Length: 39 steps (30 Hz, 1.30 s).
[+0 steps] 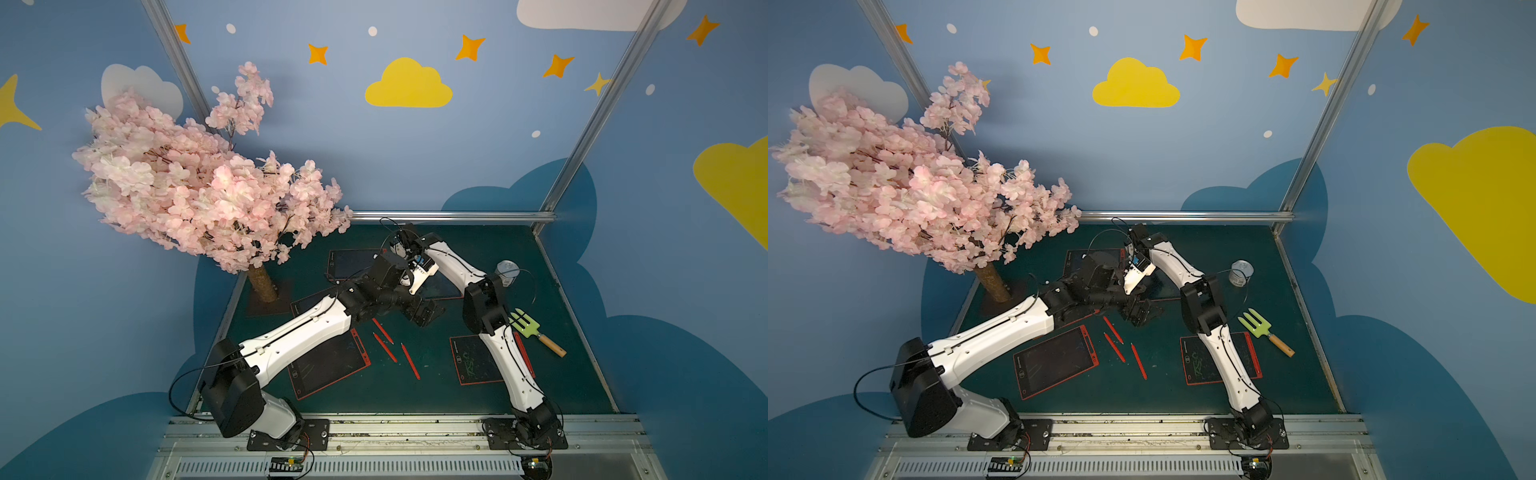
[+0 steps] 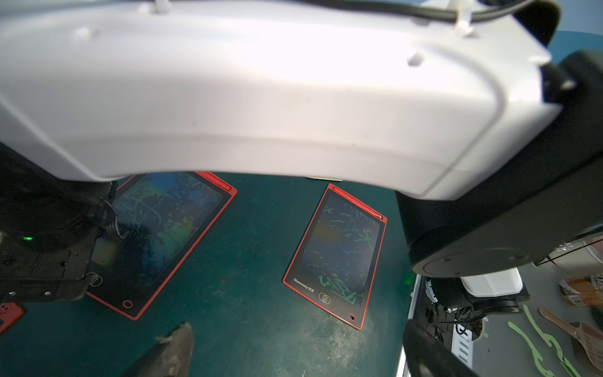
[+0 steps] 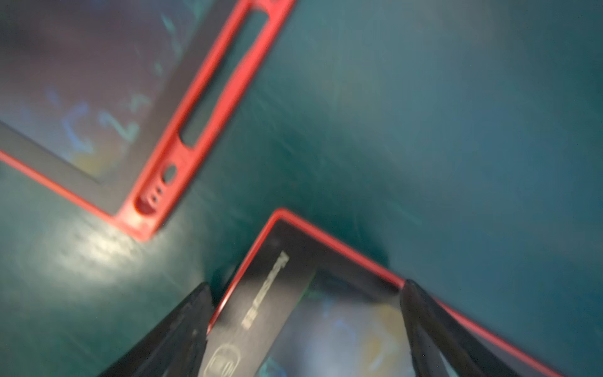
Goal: Place the stylus back onto the writing tablet
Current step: Move the writing tablet to the center of the board.
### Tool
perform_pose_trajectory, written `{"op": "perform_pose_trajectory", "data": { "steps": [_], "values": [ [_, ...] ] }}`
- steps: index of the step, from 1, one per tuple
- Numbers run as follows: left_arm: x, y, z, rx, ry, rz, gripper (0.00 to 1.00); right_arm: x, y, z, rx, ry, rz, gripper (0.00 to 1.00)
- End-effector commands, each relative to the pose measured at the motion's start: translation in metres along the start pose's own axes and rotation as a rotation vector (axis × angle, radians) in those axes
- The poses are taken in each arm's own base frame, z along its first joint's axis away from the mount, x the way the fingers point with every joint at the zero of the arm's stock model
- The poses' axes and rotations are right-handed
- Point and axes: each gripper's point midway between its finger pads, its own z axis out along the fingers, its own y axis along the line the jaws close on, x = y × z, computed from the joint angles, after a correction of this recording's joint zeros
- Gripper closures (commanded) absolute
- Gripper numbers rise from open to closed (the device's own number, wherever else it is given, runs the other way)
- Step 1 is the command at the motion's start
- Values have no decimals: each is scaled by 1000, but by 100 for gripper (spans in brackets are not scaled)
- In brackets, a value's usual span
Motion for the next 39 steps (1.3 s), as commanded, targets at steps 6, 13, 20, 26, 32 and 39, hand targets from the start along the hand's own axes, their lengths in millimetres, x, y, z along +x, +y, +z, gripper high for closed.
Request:
{"op": "perform_pose_trajectory", "data": {
  "steps": [6, 13, 20, 26, 32, 39],
  "values": [
    [-9, -4, -4, 21, -26, -2, 1, 85, -8, -8, -75, 288, 13, 15],
    [-10, -5, -5, 24, -28, -2, 1, 101, -11, -19, -92, 290, 51, 17],
    [-10, -5, -6, 20, -30, 1, 1, 71, -36, -42, -93, 153, 210, 23],
    [-9, -5, -5, 21, -28, 1, 1, 35, -59, -52, -76, 38, 304, 21],
    [-9, -4, -4, 20, -28, 1, 1, 9, -72, -37, -47, -29, 336, 18],
    [-9, -3, -4, 16, -26, 2, 1, -10, -84, -17, -3, -117, 363, 10]
  ]
}}
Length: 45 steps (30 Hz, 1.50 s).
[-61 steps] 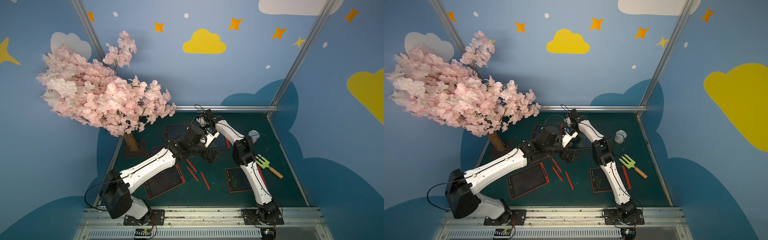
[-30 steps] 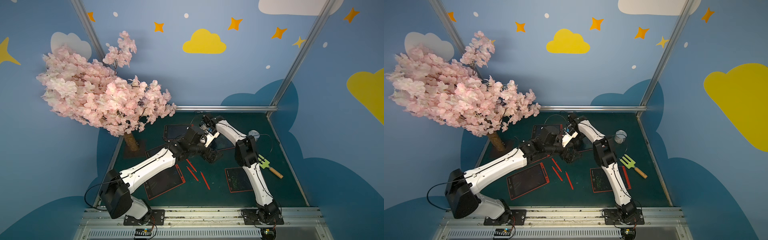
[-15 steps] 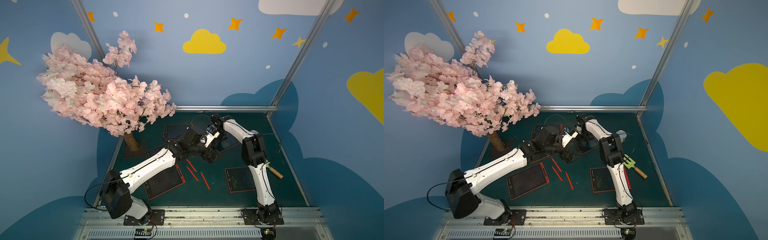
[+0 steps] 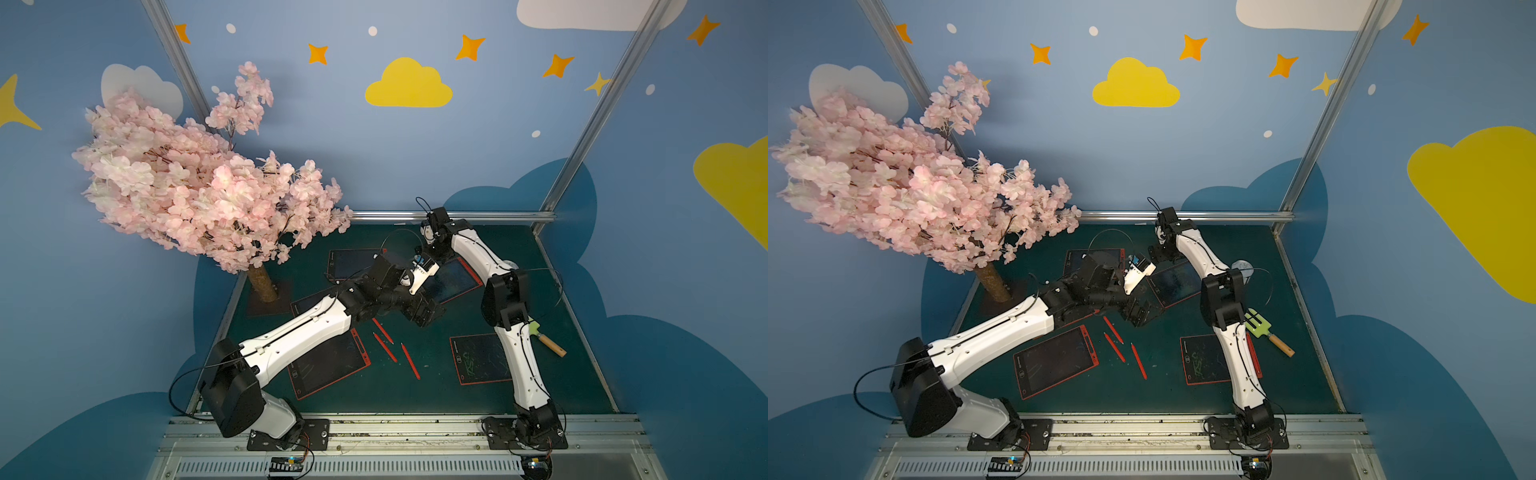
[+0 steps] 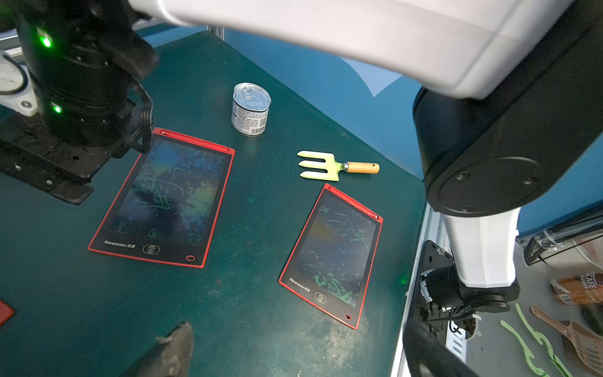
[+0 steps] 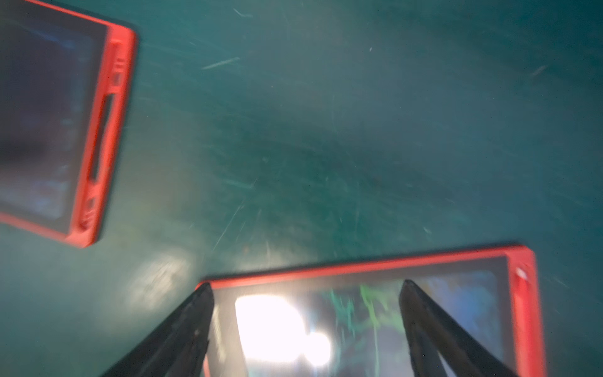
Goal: Place the stylus back onto the writing tablet
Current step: Move the writing tablet to the center of the board.
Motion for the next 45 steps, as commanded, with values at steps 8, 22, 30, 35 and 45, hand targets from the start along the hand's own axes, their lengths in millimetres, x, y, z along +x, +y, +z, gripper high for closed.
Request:
{"op": "perform_pose_trajectory", "data": {
  "steps": [8, 22, 30, 35, 45],
  "values": [
    [-8, 0, -3, 2, -26, 8, 1, 2, -5, 34, -28, -3, 43, 11],
    [-7, 2, 0, 3, -18, -2, 1, 62, -42, 40, 129, 226, 14, 14],
    [-8, 1, -1, 8, -20, -5, 1, 105, -56, 21, 157, 378, 75, 18],
    [-8, 0, -2, 7, -21, -3, 1, 124, -54, 11, 155, 394, 95, 19],
    [-9, -1, -5, 2, -29, 2, 1, 132, -43, -20, 135, 351, 83, 20]
  ]
}}
